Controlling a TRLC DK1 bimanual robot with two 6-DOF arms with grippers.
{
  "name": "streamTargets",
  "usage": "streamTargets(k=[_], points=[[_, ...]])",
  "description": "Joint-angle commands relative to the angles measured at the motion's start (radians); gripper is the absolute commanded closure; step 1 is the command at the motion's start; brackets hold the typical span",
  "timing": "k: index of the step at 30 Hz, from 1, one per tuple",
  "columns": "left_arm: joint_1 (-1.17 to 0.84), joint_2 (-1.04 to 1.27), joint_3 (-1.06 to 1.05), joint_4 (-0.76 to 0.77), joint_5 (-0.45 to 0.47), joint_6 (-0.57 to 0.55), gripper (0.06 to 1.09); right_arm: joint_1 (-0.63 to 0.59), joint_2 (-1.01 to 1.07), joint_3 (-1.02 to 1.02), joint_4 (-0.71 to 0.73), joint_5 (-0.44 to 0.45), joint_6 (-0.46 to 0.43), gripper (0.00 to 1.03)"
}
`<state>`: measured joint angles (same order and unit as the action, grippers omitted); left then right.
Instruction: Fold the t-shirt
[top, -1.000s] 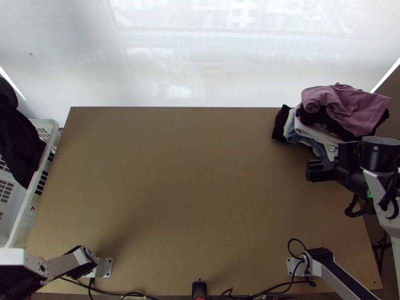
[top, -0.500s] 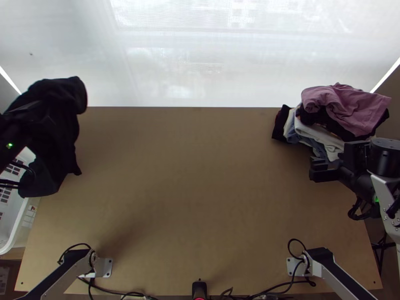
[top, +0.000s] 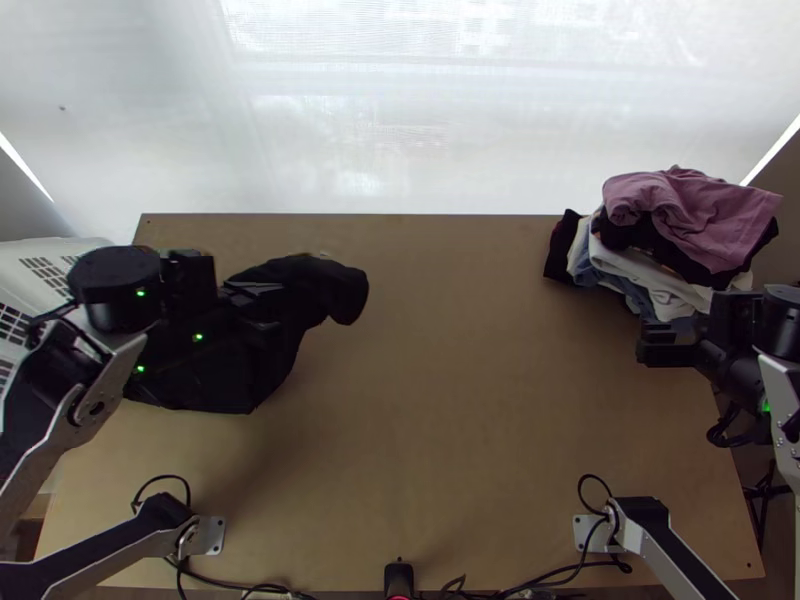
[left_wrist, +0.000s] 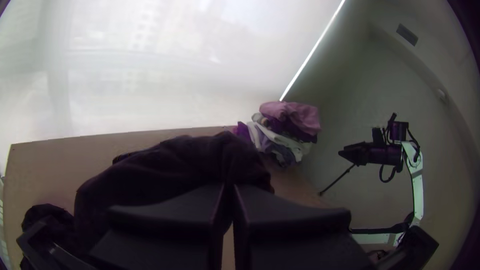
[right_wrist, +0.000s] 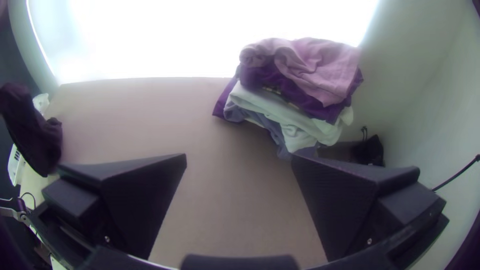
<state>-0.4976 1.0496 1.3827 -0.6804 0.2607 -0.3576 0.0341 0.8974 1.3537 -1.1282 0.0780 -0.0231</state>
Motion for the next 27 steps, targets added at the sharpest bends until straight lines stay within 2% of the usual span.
streamTargets(k=[1,11,14,16,17,19,20,23,27], points=[[-0.231,0.101,-0.074,0.096,-0.005,-0.032,1.05,-0.068,-0.015,-0.001,-0.007,-0.001,-0.001,0.05],[-0.449,0.340,-0.013,0.199,-0.005,-0.030,1.03,-0.125,-0.020,-0.010,-0.007,-0.003,0.000,0.05],[-0.483,0.398,0.013,0.217,-0.005,-0.027,0.84,-0.131,-0.028,-0.010,-0.018,-0.003,0.000,0.05],[-0.492,0.429,0.044,0.217,-0.006,-0.026,0.78,-0.129,-0.032,-0.008,-0.024,-0.004,0.000,0.05],[-0.490,0.438,0.058,0.217,-0.006,-0.024,0.67,-0.128,-0.032,-0.008,-0.024,-0.004,0.000,0.05],[-0.480,0.444,0.090,0.206,-0.008,0.002,0.32,-0.122,-0.031,-0.005,-0.022,-0.004,0.000,0.05],[-0.466,0.444,0.108,0.191,-0.012,0.016,0.22,-0.117,-0.028,-0.005,-0.021,-0.004,-0.001,0.05],[-0.397,0.423,0.153,0.140,-0.020,0.040,0.17,-0.092,-0.020,-0.008,-0.007,-0.004,-0.001,0.05],[-0.275,0.352,0.176,0.030,-0.051,0.155,0.15,-0.036,0.006,-0.013,0.018,-0.004,-0.003,0.05]])
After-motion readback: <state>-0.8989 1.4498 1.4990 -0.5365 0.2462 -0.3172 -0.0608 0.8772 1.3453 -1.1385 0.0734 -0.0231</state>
